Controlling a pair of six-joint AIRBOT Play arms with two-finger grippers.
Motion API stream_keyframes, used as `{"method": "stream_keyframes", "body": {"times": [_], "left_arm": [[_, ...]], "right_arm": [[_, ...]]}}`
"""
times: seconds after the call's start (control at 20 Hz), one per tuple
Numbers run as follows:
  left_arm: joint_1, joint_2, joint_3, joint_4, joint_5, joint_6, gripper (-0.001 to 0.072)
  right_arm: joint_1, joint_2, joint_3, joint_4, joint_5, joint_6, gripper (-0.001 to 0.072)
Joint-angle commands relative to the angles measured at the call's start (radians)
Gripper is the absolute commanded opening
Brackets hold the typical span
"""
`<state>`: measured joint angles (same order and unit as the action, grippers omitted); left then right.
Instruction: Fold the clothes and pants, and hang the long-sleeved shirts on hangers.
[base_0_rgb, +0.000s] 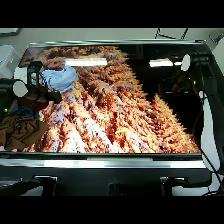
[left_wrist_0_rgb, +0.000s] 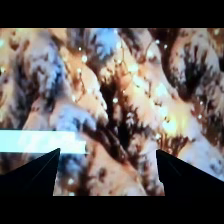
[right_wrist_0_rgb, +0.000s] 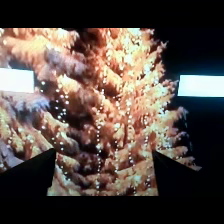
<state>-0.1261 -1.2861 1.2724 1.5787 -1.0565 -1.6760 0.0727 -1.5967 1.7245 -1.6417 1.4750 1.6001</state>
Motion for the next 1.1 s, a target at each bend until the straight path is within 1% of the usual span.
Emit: {"method": "stream_keyframes", "body": {"times": [0.0,0.05,0.1,0.15,0.2,0.25,0.3,0.35,0.4,0.45,0.5,0.65,0.7,0.8,0.85,0.9,0.95,1.0,1.05], "left_arm": [[-0.003,-0.067,0.0,-0.02,0.29,-0.174,0.0708],[0.0,-0.109,0.001,-0.019,0.448,-0.214,0.0708],[0.015,-0.157,0.011,-0.02,0.587,-0.28,0.0708],[0.053,-0.226,0.056,-0.021,0.637,-0.441,0.0708],[0.1,-0.301,0.116,-0.024,0.61,-0.618,0.0709],[0.151,-0.382,0.179,-0.071,0.547,-0.746,0.071],[0.195,-0.447,0.23,-0.166,0.49,-0.779,0.071],[0.232,-0.505,0.267,-0.286,0.461,-0.777,0.0711],[0.251,-0.547,0.282,-0.385,0.473,-0.765,0.0711],[0.257,-0.579,0.286,-0.465,0.513,-0.729,0.0711],[0.256,-0.603,0.286,-0.502,0.559,-0.715,0.0711],[0.233,-0.671,0.286,-0.569,0.671,-0.714,0.0711],[0.224,-0.686,0.286,-0.57,0.721,-0.713,0.071],[0.2,-0.697,0.286,-0.57,0.844,-0.665,0.0705],[0.191,-0.695,0.287,-0.57,0.868,-0.644,0.0556],[0.18,-0.683,0.287,-0.57,0.851,-0.642,0.0086],[0.167,-0.66,0.287,-0.569,0.828,-0.624,0.0028],[0.147,-0.618,0.287,-0.569,0.813,-0.544,0.0028],[0.124,-0.56,0.287,-0.569,0.805,-0.416,0.0027]], "right_arm": [[0.0,-0.001,0.001,0.003,-0.119,0.0,0.067],[-0.001,-0.002,0.001,0.002,-0.156,0.0,0.067],[-0.001,-0.003,0.001,-0.002,-0.187,0.0,0.067],[-0.001,-0.004,0.001,-0.002,-0.206,0.002,0.067],[0.0,-0.006,0.001,-0.002,-0.225,0.001,0.0669],[-0.001,-0.009,0.0,-0.002,-0.23,0.001,0.0668],[0.0,-0.013,0.001,-0.001,-0.229,0.001,0.0668],[0.0,-0.017,0.0,-0.001,-0.227,0.001,0.0668],[0.0,-0.019,0.0,0.0,-0.226,0.001,0.0667],[0.0,-0.023,0.0,0.006,-0.223,0.001,0.0666],[0.0,-0.026,0.0,0.012,-0.222,0.001,0.0666],[0.0,-0.035,0.0,0.029,-0.222,0.0,0.0667],[0.0,-0.037,0.0,0.034,-0.219,0.0,0.0668],[0.0,-0.036,0.0,0.04,-0.198,0.0,0.0669],[0.0,-0.036,0.0,0.04,-0.185,0.0,0.0669],[0.0,-0.032,0.0,0.043,-0.185,-0.001,0.0669],[0.0,-0.021,0.001,0.037,-0.198,-0.031,0.0669],[-0.001,-0.004,0.001,0.012,-0.221,-0.069,0.067],[-0.001,0.024,0.001,-0.03,-0.257,-0.059,0.067]]}}
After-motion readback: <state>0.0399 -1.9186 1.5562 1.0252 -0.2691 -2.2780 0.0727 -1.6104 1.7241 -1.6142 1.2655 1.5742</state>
